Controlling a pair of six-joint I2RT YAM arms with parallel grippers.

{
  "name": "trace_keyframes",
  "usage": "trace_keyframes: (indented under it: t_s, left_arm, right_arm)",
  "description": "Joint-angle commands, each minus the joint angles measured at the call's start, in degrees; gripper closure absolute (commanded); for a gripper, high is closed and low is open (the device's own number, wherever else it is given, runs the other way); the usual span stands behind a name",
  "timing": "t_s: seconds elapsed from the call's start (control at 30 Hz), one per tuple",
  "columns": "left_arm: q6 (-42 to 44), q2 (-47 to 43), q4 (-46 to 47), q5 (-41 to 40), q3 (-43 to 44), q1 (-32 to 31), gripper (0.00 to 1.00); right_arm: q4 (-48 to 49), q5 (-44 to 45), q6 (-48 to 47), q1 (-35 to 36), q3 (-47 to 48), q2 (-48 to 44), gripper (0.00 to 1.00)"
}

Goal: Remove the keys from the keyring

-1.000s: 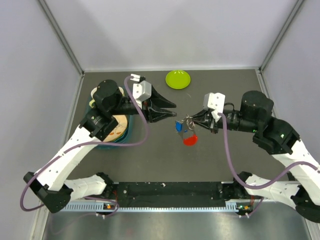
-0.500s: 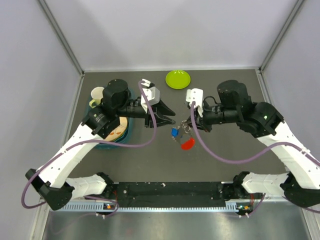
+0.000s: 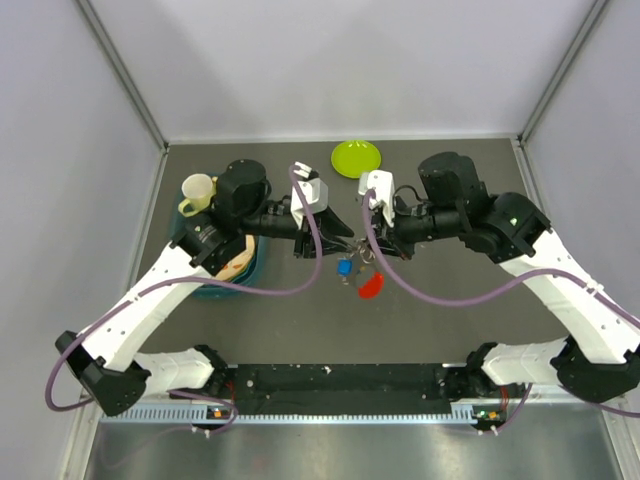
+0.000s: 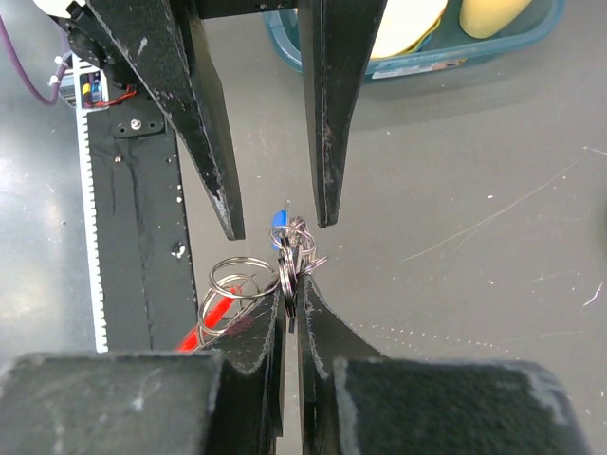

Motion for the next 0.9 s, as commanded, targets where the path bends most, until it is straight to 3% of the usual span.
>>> trace_keyframes:
  t_s: [0.0,0.23,0.37,0.4,0.77,0.87]
  left_arm:
    - [0.93,0.92,0.34,0.24,0.83,-0.55,0.62]
    - [1.89,1.53,-0.45,-0.2,0.92,-1.08,0.69]
    - [3.13,1.97,-1.68,-0.2,1.45,-1.17,0.88]
    - [3.3,2.06,-1.69,0.06,1.45,-1.08,0.99]
    - [-2.32,0.83,7.72,-0.98,-2.77,-1.17,1.0]
    - [-2.41,1.36,7.54,-1.17,-2.16,-1.17,0.84]
  right_arm:
    - [1.95,-1.47,1.26,0.46,3.45,0.05,1.0]
    - [2.3,-1.56,1.7,0.46,3.62,0.32,1.0]
    - [2.56,-1.91,1.88,0.45,3.62,0.32,1.0]
    - [2.65,-1.91,2.05,0.37,3.62,0.32,1.0]
    - [4.23,-1.03,3.2,0.45,1.25,-0.91,1.0]
    - [4.23,-1.12,3.28,0.45,1.25,-0.83,1.0]
